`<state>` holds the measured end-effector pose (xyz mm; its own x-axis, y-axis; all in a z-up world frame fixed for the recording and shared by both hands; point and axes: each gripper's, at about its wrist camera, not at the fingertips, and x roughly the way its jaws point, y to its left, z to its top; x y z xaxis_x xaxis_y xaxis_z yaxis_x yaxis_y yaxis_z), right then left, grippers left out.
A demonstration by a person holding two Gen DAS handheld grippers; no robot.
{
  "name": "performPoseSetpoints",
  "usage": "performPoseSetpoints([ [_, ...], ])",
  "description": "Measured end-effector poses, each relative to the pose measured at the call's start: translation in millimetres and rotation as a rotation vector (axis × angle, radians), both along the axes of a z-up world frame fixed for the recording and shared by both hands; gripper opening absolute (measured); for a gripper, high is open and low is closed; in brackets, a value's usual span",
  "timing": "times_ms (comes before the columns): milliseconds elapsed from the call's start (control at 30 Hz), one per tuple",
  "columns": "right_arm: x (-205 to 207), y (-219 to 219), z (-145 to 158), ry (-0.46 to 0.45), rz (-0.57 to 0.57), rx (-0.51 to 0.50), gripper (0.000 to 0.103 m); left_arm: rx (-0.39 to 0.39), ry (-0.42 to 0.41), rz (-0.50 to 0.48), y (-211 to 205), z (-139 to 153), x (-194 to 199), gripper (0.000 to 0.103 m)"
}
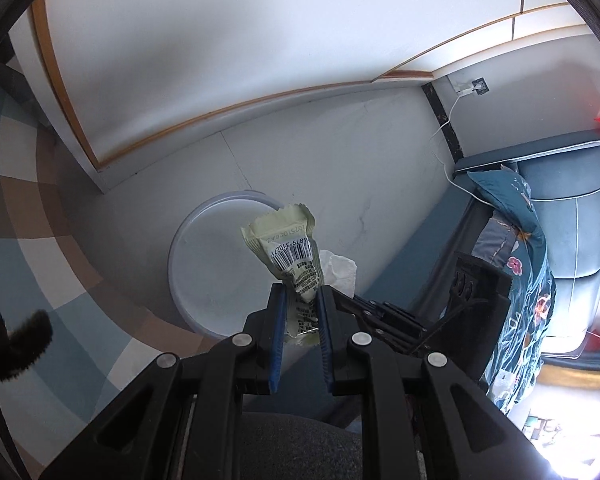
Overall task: Collect trash
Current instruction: 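Carry both items over the white bin and open both grippers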
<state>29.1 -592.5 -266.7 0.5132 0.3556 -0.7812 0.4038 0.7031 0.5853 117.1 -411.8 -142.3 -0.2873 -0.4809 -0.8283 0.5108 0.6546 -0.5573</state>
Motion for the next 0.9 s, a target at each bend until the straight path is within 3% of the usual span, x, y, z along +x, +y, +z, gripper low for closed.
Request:
performPoseSetpoints([
  [67,9,3,-11,0.029,-0.002,0.008,0.013,0.021,0.015,-0.003,-4,-7,2,0.012],
  [100,6,-1,-19,0.036,0.000,0.026,0.021,0.026,0.019,-0.004,-5,-9,3,0.012],
  [133,7,-5,-25,0.041,-0.004,0.049,0.035,0.028,0.023,-0.006,-7,-10,5,0.012],
  [233,6,-12,-26,0.038,-0.018,0.059,0.051,0.047,0.027,-0.010,-9,-15,6,0.012],
  [500,-13,-44,-22,0.034,-0.078,0.057,0.054,0.096,0.051,-0.004,-8,-37,9,0.012],
  [667,-21,-50,-8,0.023,-0.090,-0.002,0.060,0.123,0.053,-0.032,-21,-44,1,0.012],
  [900,-30,-54,-7,0.021,-0.135,-0.009,0.068,0.166,0.074,-0.058,-27,-54,-4,0.012],
])
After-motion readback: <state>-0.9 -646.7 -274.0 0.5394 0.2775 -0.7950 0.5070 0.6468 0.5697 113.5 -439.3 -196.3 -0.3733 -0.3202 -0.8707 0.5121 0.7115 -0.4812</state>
